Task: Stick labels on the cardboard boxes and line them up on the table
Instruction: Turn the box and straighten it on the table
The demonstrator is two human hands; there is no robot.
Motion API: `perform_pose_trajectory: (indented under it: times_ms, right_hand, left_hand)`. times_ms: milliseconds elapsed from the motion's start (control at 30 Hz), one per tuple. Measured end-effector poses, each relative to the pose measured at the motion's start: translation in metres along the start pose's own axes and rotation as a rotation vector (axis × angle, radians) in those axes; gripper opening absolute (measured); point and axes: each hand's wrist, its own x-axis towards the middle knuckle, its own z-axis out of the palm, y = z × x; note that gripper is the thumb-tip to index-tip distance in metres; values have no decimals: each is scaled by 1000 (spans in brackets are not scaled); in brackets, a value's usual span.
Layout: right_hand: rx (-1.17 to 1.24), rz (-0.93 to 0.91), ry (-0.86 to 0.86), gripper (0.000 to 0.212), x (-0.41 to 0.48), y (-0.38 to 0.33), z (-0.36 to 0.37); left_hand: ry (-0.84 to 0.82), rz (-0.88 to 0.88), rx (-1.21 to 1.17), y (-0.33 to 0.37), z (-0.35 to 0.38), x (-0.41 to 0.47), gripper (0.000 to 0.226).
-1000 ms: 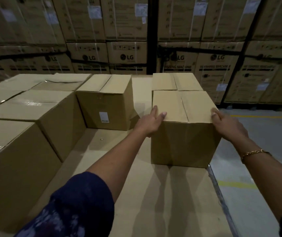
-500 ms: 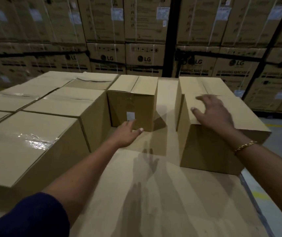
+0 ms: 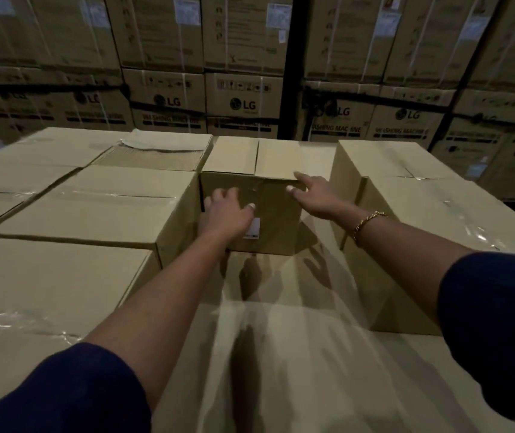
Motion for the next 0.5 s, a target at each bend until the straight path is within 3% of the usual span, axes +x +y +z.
perform_pose_trajectory:
  times_ms: [133, 267, 367, 500]
  right_hand:
    - [-102, 1, -13, 66, 34, 5, 16]
    - [-124, -5, 230, 41, 24, 10, 31]
    - [-126, 8, 399, 34, 8, 8, 40]
    - [-78, 134, 430, 34, -11, 13, 39]
  left_hand:
    - [40, -69, -121, -5, -9, 17, 65]
    - [100, -135, -226, -24, -16, 26, 67]
    - [114, -115, -260, -27, -16, 24, 71]
    - [111, -88, -291, -27, -16, 17, 70]
